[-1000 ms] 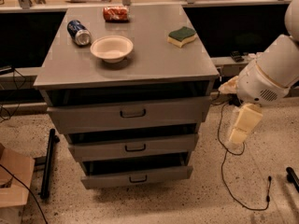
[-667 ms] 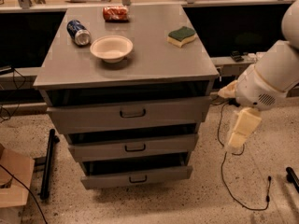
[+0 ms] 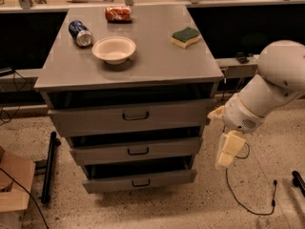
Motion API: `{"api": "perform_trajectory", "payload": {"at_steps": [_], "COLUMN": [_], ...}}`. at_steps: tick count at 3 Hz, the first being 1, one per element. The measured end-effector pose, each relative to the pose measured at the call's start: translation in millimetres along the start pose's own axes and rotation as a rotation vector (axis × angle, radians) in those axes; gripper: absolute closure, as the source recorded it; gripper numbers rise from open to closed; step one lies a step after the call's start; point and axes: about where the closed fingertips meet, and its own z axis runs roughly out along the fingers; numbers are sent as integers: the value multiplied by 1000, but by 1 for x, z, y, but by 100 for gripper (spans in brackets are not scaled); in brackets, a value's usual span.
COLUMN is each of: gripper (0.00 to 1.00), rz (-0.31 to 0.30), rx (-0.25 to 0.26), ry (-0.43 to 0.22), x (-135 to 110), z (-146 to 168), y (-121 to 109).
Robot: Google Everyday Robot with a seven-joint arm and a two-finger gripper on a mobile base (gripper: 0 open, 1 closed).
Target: Open middle drawer
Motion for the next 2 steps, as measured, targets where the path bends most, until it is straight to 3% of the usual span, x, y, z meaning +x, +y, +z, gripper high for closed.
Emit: {"api": "perform_trajectory", "payload": {"at_steps": [1, 2], "gripper": [0, 0], "rz": [6, 19], "rx": [-6, 46], "ry": [-43, -114], "x": [13, 22], "z": [46, 81], "y": [-15, -36]}}
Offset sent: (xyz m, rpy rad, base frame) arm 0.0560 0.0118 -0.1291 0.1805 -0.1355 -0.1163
